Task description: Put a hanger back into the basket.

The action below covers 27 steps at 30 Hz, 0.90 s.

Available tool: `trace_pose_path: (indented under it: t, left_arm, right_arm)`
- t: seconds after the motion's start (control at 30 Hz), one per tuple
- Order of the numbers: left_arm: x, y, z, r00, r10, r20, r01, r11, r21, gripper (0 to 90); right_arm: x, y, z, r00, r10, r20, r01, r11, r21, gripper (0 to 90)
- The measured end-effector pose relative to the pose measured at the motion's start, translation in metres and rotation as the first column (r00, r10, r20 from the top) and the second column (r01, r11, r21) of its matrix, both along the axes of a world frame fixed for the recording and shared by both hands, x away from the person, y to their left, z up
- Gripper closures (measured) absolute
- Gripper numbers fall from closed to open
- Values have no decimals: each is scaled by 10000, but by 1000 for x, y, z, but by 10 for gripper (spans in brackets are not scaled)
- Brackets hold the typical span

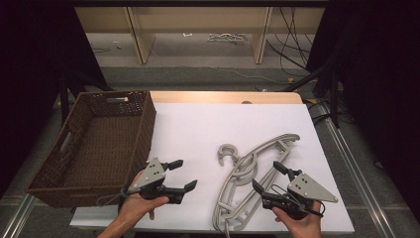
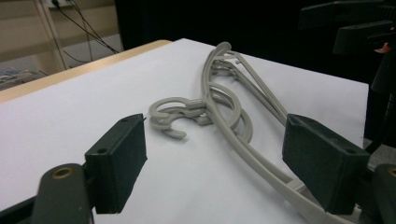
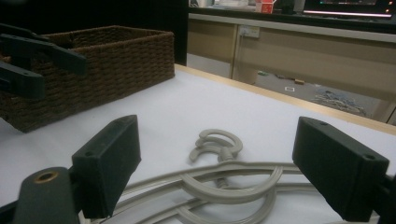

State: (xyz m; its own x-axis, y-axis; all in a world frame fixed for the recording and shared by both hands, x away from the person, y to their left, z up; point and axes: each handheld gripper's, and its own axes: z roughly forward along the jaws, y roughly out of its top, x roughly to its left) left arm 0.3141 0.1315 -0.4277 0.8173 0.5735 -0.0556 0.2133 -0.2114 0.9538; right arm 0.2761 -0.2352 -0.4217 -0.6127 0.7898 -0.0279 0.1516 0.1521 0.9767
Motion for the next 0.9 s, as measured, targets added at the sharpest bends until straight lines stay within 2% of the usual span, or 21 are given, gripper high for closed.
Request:
trace_pose_path:
  t: [0.17, 0.23, 0.33, 0.37, 0.4, 0.5, 0.6, 0.63, 0.7, 0.77, 0.83, 0.87, 0.9]
  left_arm:
    - [11, -31, -2, 9982, -498, -340, 519, 9964, 664, 228]
    - [16, -42, -2, 9967, -580, -569, 626, 9946, 823, 239]
    - [24, -55, -3, 9941, -578, -921, 684, 9909, 1158, 278]
    - [27, -60, -4, 9913, -626, -1155, 752, 9913, 1082, 279]
    - [30, -63, -5, 9906, -669, -1196, 801, 9908, 1087, 279]
    - [43, -74, -8, 9868, -600, -1504, 772, 9908, 1114, 285]
    - [53, -83, -10, 9860, -458, -1606, 683, 9882, 1374, 288]
    - [59, -87, -12, 9841, -466, -1712, 728, 9861, 1497, 288]
    - [64, -93, -14, 9804, -288, -1949, 570, 9884, 1407, 288]
    - [69, -97, -17, 9763, -232, -2153, 563, 9873, 1488, 293]
    - [73, -101, -18, 9721, -213, -2337, 622, 9836, 1692, 319]
    - [74, -103, -20, 9725, -180, -2320, 593, 9833, 1722, 323]
    - [76, -104, -20, 9716, -133, -2362, 607, 9790, 1945, 324]
  right_arm:
    - [0, -1, 0, 10000, 52, -64, -52, 10000, -51, 162]
    - [-1, -1, -1, 9998, -11, -209, 10, 10000, -67, 162]
    - [0, -1, 0, 9998, 33, -190, -34, 10000, -33, 162]
    - [-1, -1, 0, 9998, 18, -198, -19, 10000, -57, 162]
    - [-1, -1, 0, 9998, 15, -200, -17, 10000, -61, 162]
    - [-1, -1, 0, 9999, 40, -154, -41, 10000, -54, 162]
    - [-1, -1, -1, 9998, 66, -170, -69, 9999, -155, 162]
    - [-1, -1, -1, 9998, 74, -181, -77, 9998, -161, 162]
    - [0, -1, -1, 9998, 83, -197, -86, 9998, -179, 162]
    - [0, -2, -1, 9996, 144, -226, -148, 9997, -206, 161]
    - [0, -2, -1, 9997, 116, -201, -120, 9997, -195, 161]
    - [0, -2, -1, 9997, 120, -194, -124, 9997, -202, 161]
    - [0, -2, -1, 9997, 141, -211, -145, 9997, -214, 161]
